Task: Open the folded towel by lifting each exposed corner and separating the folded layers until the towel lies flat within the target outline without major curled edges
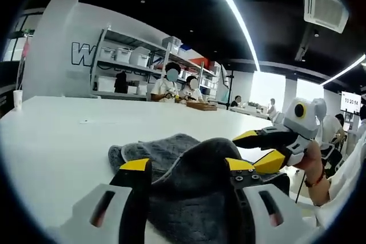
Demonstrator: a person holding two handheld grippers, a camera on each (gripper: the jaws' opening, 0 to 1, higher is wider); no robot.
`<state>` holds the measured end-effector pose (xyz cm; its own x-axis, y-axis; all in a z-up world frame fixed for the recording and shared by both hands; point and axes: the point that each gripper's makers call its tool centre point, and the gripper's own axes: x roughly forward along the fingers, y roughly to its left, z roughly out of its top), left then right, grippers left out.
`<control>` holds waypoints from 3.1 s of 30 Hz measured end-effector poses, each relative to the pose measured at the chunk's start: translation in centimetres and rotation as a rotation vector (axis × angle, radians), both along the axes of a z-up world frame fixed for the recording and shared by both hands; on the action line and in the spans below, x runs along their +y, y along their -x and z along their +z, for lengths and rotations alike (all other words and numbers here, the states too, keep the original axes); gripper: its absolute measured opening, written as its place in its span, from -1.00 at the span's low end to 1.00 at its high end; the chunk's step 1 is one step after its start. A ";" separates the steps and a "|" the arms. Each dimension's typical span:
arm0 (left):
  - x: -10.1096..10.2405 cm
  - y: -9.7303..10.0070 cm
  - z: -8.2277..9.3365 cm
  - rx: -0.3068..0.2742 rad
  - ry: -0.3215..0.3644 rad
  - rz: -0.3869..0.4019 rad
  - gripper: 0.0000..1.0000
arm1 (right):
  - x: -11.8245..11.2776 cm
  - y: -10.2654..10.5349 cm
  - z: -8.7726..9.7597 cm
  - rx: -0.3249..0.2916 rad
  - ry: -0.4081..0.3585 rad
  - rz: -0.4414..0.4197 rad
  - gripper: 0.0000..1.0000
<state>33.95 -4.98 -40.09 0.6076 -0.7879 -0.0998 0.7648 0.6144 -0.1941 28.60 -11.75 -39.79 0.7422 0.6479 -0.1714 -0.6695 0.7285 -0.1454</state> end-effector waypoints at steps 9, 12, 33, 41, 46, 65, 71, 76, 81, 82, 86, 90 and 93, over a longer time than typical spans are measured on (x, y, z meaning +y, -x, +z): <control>0.1 -0.2 -0.4 0.012 -0.005 0.005 0.00 | 0.1 -0.7 -0.5 0.016 0.014 -0.017 -0.33; 0.1 -0.2 -0.5 0.017 -0.002 0.005 0.00 | 0.3 -0.9 -0.4 0.018 0.012 -0.022 -0.33; 0.0 -0.3 0.0 -0.017 -0.002 0.011 -0.04 | -0.1 -2.3 -0.7 0.033 0.024 -0.071 -0.59; 0.0 -0.2 0.2 -0.023 0.003 0.004 -0.04 | -0.4 -2.2 -0.7 0.013 0.038 -0.071 -0.80; 0.2 -0.3 0.3 -0.024 0.006 0.014 -0.05 | -0.9 -2.5 -0.7 0.018 0.028 -0.094 -0.74; 0.6 -1.1 -0.3 -0.005 0.006 0.027 -0.06 | -0.2 -3.2 -0.4 0.078 -0.062 -0.105 -0.32; 0.6 -1.2 -0.3 -0.005 0.006 0.031 -0.08 | -0.2 -3.6 -0.7 0.083 -0.034 -0.110 -0.35; 0.8 -1.5 -0.2 -0.009 0.007 0.043 -0.08 | -0.4 -4.0 -0.9 0.095 -0.051 -0.121 -0.47; 0.3 -1.6 -0.3 0.002 0.007 0.015 -0.02 | -0.2 -4.1 -1.2 0.126 -0.097 -0.106 -0.67; 0.2 -1.7 -0.4 0.003 0.002 0.013 -0.02 | -0.3 -4.0 -1.0 0.120 -0.115 -0.101 -0.75; -0.2 -1.8 -1.0 0.017 -0.016 0.004 -0.02 | -0.5 -3.9 -0.9 0.113 -0.117 -0.101 -0.82; -0.2 -1.9 -1.4 0.033 -0.020 0.003 -0.02 | -0.6 -3.7 -0.7 0.104 -0.130 -0.092 -0.93; -0.4 -1.9 -1.5 0.035 -0.024 0.003 -0.02 | -0.7 -3.6 -0.7 0.096 -0.122 -0.089 -0.97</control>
